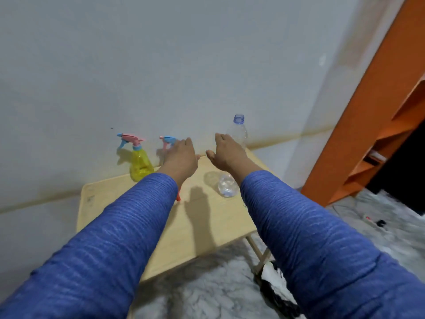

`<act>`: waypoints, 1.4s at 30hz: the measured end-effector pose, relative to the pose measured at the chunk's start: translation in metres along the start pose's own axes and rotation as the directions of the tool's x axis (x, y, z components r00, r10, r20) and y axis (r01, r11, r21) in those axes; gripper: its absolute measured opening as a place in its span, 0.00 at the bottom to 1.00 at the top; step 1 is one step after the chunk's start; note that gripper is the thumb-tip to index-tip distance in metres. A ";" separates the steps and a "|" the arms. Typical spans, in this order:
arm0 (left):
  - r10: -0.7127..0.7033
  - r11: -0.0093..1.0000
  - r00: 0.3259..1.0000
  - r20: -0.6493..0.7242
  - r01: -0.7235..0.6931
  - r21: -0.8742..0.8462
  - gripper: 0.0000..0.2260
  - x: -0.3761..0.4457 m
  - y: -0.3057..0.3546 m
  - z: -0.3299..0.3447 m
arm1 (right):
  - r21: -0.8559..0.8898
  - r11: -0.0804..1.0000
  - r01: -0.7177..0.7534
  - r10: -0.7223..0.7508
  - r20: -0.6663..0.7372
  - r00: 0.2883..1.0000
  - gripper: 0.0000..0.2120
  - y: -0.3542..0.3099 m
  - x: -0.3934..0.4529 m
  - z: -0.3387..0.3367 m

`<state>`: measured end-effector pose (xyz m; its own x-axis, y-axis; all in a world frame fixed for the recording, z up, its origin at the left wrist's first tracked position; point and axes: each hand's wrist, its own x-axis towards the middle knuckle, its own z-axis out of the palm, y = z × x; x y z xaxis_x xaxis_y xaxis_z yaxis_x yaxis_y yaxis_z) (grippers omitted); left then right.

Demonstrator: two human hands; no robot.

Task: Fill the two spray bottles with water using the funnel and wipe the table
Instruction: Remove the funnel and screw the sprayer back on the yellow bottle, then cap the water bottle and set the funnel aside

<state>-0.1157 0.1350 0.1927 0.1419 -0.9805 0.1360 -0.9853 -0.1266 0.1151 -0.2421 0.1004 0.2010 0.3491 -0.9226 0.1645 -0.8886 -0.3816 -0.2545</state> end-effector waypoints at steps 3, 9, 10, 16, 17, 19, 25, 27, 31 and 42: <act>0.052 0.999 0.998 0.031 -0.052 -0.013 0.23 -0.013 0.024 0.008 | -0.018 0.997 -0.079 0.079 -0.012 0.997 0.25 0.021 -0.024 -0.003; 0.075 0.984 0.996 0.043 -0.067 -0.166 0.30 -0.010 0.066 0.038 | -0.040 0.974 -0.222 0.223 0.017 0.975 0.28 0.083 -0.045 0.000; 0.068 0.981 0.997 0.033 -0.061 -0.186 0.31 -0.009 0.071 0.044 | -0.048 0.971 -0.236 0.237 0.032 0.971 0.28 0.094 -0.045 0.002; -0.026 0.953 0.998 -0.058 0.008 -0.302 0.38 0.016 0.106 0.095 | -0.058 0.975 -0.213 0.218 0.133 0.967 0.26 0.165 -0.027 0.030; -0.058 0.941 0.995 -0.084 0.026 -0.337 0.38 0.021 0.112 0.103 | -0.063 0.979 -0.196 0.204 0.160 0.966 0.26 0.177 -0.021 0.035; -0.120 0.912 0.982 -0.148 0.050 -0.406 0.39 0.032 0.124 0.114 | -0.077 0.986 -0.151 0.164 0.222 0.961 0.28 0.201 -0.008 0.045; -0.366 0.772 0.885 -0.287 0.116 -0.626 0.43 0.058 0.155 0.142 | 0.027 0.999 0.019 -0.028 0.393 0.919 0.27 0.268 0.028 0.087; -0.426 0.732 0.849 -0.313 0.120 -0.670 0.44 0.062 0.161 0.149 | 0.077 0.996 0.045 -0.074 0.427 0.901 0.25 0.282 0.034 0.107; -0.500 0.658 0.812 -0.301 0.130 -0.742 0.45 0.069 0.169 0.156 | 0.134 0.989 0.068 -0.123 0.459 0.880 0.25 0.301 0.045 0.141; -0.567 0.609 0.772 -0.286 0.160 -0.777 0.46 0.074 0.172 0.161 | 0.230 0.969 0.087 -0.177 0.404 0.898 0.16 0.314 0.063 0.176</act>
<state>-0.2902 0.0162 0.0639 0.6959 -0.6424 0.3209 -0.5027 -0.1166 0.8566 -0.4465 -0.0872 -0.0365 0.5906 -0.7837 -0.1924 -0.7623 -0.4635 -0.4518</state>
